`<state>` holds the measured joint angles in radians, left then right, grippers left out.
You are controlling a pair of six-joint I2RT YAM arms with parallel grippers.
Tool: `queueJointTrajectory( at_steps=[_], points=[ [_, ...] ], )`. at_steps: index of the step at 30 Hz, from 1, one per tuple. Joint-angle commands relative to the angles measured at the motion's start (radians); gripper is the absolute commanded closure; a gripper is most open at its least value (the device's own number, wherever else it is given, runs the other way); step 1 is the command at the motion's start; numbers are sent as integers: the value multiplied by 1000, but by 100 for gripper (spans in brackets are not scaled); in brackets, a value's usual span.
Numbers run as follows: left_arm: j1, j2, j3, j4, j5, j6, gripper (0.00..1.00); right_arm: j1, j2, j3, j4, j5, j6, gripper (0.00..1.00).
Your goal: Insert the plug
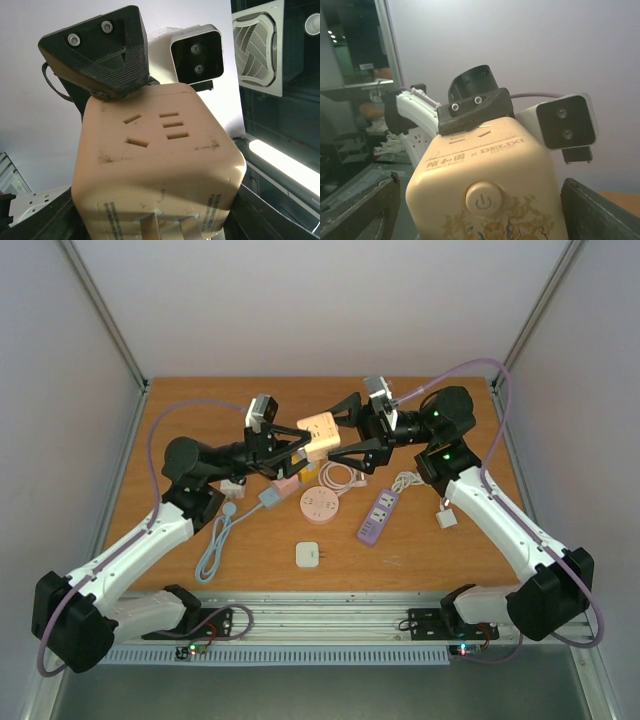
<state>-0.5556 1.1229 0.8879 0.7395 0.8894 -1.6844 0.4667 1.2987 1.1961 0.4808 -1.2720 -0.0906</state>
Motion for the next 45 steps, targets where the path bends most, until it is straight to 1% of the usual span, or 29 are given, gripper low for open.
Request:
queueJointTrajectory(
  at_steps=[1,5,8,10,11,13,15,17,18,19,21,22,23,24,25,28,29,30,34,36,38,40,42,45],
  points=[
    [2,7,-6,105,7,-30,55,11,37,41,159,-66,140,15],
    [2,13,-6,108,11,-34,55,23,66,64,165,-68,157,18],
    [2,18,-7,107,10,-36,55,31,73,63,186,-78,172,24],
    [2,19,-7,108,7,-39,55,33,72,58,198,-89,180,32],
    [2,18,-5,108,6,-42,55,33,71,55,207,-94,188,41],
    [2,20,1,102,4,-44,53,32,67,44,239,-99,209,52],
    [3,20,7,80,4,-34,46,32,58,29,250,-93,212,60],
    [3,11,12,17,5,-5,35,27,46,10,246,-68,206,65],
    [5,2,14,-33,0,37,31,22,37,-3,241,-49,203,66],
    [7,-10,20,-104,-6,73,26,12,28,-15,234,-30,203,67],
    [16,-46,39,-322,-41,198,16,-12,8,-44,202,7,204,69],
    [26,-67,49,-442,-74,314,13,-25,-8,-59,175,26,198,70],
    [36,-90,62,-618,-119,418,9,-37,-24,-73,127,39,180,70],
    [44,-112,76,-746,-177,497,4,-49,-43,-84,61,60,138,70],
    [51,-137,86,-862,-237,615,1,-51,-75,-93,-50,91,63,71],
    [59,-210,108,-1080,-441,840,1,-50,-131,-92,-415,231,-184,71],
    [59,-230,115,-1127,-505,886,1,-49,-141,-91,-540,298,-233,72],
    [59,-250,124,-1171,-558,940,1,-48,-147,-89,-615,345,-276,72],
    [59,-312,154,-1297,-731,1116,1,-25,-136,-82,-858,529,-407,73],
    [59,-332,161,-1336,-803,1189,1,3,-116,-84,-935,631,-465,73],
    [59,-350,163,-1362,-858,1257,1,42,-87,-80,-1011,714,-562,72],
    [59,-363,160,-1380,-899,1298,1,49,-38,-59,-1097,757,-682,71],
    [59,-374,156,-1387,-934,1331,1,49,31,-16,-1174,822,-746,72],
    [59,-379,147,-1385,-940,1360,1,49,144,43,-1272,828,-820,73]
  ],
)
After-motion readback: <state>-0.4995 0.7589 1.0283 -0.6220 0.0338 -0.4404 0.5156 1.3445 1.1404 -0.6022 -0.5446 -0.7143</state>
